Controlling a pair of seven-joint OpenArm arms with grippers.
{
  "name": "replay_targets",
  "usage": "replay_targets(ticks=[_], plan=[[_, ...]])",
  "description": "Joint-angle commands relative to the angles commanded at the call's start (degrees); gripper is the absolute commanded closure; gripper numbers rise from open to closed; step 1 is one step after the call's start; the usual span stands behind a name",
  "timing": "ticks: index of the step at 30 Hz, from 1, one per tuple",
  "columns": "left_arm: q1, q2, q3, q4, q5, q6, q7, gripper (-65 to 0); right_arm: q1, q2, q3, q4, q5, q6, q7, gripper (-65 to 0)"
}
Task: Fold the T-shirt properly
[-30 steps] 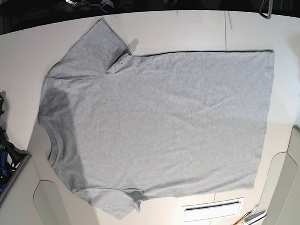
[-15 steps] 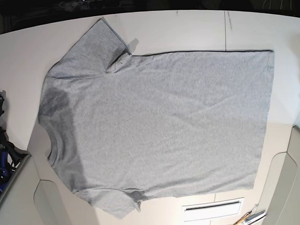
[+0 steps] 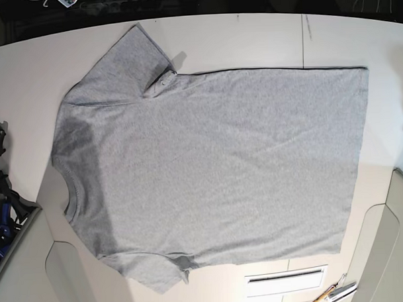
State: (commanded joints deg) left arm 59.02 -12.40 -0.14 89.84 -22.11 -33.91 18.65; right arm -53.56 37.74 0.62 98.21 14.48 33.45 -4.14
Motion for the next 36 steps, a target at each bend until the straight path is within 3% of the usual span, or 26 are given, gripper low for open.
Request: replay_targets(ticks=[4, 5, 6, 9, 13, 16, 20, 22, 25, 30, 32, 36], plan=[[5.14, -0.02, -6.49, 9.33, -3.78, -0.02, 0.28, -15.8, -0.59, 0.04, 3.3, 4.5, 5.07, -0.02, -1.77, -15.4], [6.1, -0.02, -8.41, 11.26, -4.87, -0.04, 0.46, -18.9, -0.61, 0.04, 4.02, 5.6, 6.69, 0.0, -2.19, -15.4], [6.97, 0.0, -10.45, 13.05, -6.12, -0.7, 0.83, -22.4, -0.61, 0.04, 4.63, 6.51, 8.24, 0.0, -2.36, -15.4], [8.33, 0.0, -16.65, 16.76, -10.67, -6.09, 2.78, -30.6, -0.59, 0.0, 6.54, 8.79, 12.33, -0.04, -2.36, -15.4], [8.24, -0.02, -24.3, 20.04, -18.43, -6.09, 5.77, -30.6, 0.87, -0.55, 10.27, 9.88, 17.62, -0.11, -2.38, -15.5], [7.58, -0.02, -29.14, 22.12, -19.78, -6.09, 5.79, -30.7, 4.28, -2.36, 12.87, 9.84, 18.86, -0.81, -2.86, -23.2], [7.45, -0.04, -33.73, 24.94, -21.99, -6.09, 5.57, -40.8, 9.79, -4.17, 14.16, 8.04, 20.7, -2.69, -8.59, -25.7], [6.99, -0.04, -34.97, 25.9, -22.91, -6.09, 5.55, -40.8, 11.93, -4.61, 14.16, 6.05, 21.18, -4.11, -9.44, -27.2], [4.31, -0.04, -36.06, 26.03, -22.64, -6.09, 6.75, -40.8, 13.81, -4.61, 14.16, 2.36, 24.11, -5.2, -10.29, -36.4], [-1.03, -1.84, -36.3, 26.01, -23.08, -3.98, 9.7, -40.9, 14.12, -5.9, 14.14, 0.02, 27.12, -5.14, -13.46, -37.2], [-2.27, -3.02, -36.3, 25.97, -23.08, -3.87, 9.75, -44.9, 14.16, -7.56, 14.14, 0.02, 27.56, -5.16, -14.86, -37.2], [-5.29, -5.46, -36.3, 24.55, -22.43, 0.35, 9.92, -47.5, 14.16, -11.32, 14.14, -0.02, 27.96, -5.11, -15.45, -37.2]])
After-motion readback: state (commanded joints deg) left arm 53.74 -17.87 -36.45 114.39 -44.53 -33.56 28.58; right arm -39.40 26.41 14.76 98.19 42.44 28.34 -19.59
